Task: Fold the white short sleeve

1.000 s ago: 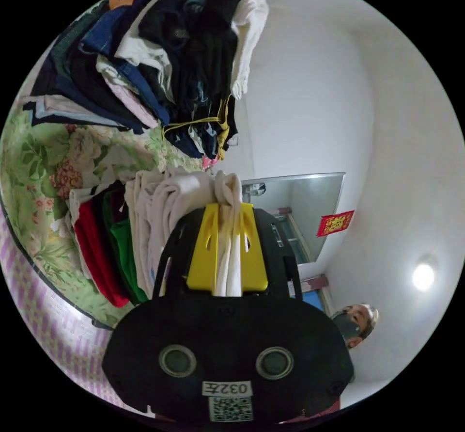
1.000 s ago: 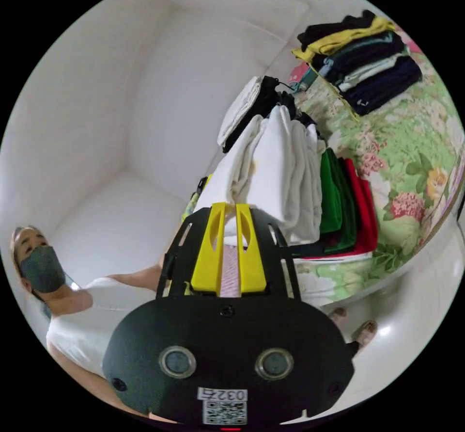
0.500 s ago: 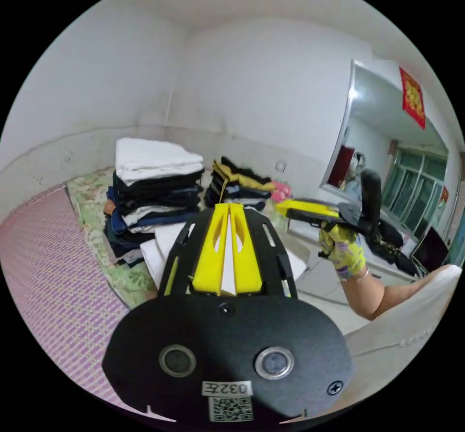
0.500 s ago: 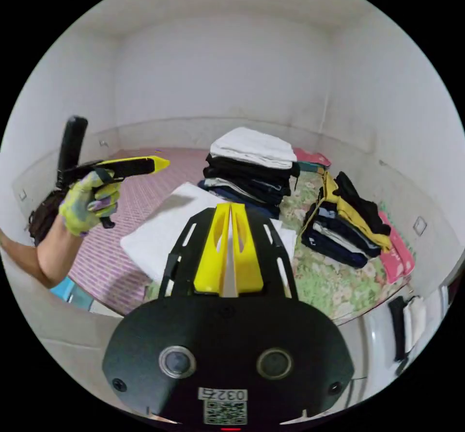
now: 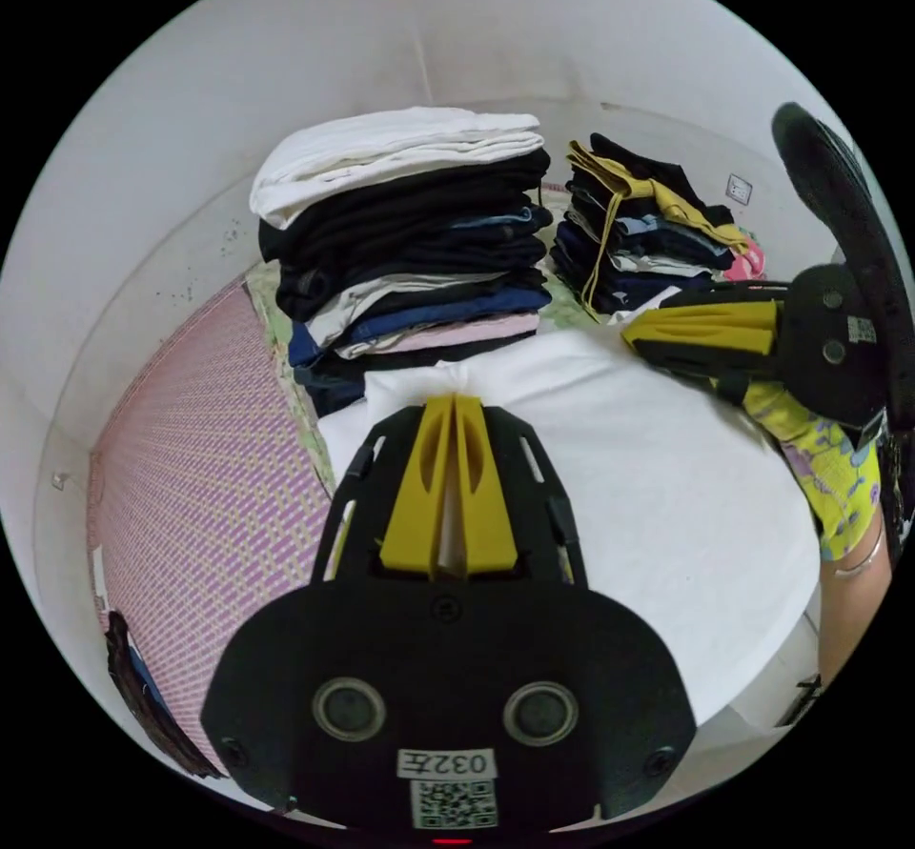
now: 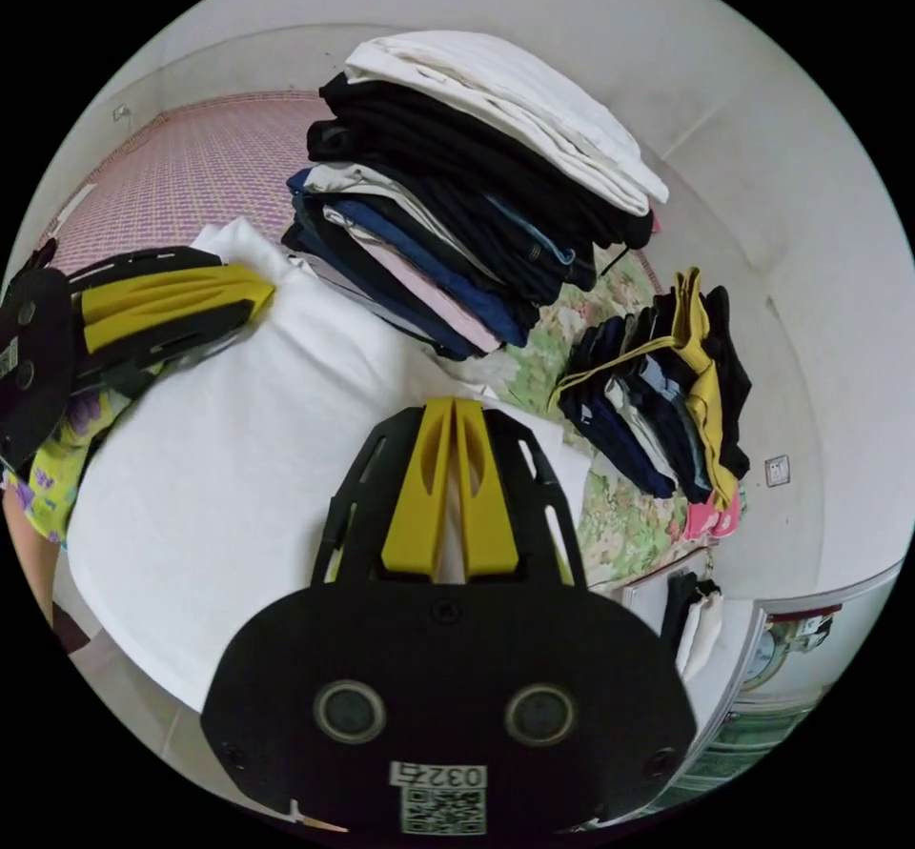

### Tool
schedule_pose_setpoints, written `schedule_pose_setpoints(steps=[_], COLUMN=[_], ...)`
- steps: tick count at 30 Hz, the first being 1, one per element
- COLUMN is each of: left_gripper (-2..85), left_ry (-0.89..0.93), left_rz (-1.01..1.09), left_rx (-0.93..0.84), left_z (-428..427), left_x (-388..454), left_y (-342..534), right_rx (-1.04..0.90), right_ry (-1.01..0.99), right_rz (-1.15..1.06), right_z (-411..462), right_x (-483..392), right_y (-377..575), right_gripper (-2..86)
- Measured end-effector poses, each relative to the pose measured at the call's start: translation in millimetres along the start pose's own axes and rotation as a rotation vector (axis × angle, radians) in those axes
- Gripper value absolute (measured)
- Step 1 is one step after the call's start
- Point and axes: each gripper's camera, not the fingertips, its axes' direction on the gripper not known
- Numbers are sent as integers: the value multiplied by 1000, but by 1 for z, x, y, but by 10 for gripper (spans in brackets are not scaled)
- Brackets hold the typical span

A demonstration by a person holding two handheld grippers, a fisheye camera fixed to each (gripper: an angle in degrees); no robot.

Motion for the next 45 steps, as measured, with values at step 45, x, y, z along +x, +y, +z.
schedule_pose_setpoints(steps=[45], left_gripper=[-9], left_ry=[200], left_rz=[-1502], left_rx=[69], left_z=[-256], left_x=[-283], left_y=[1259], right_rx=[-199], right_ry=[-1364], right_rz=[-946], right_z=[-32], right_x=[-604], right_y=[-49], right_gripper=[-10])
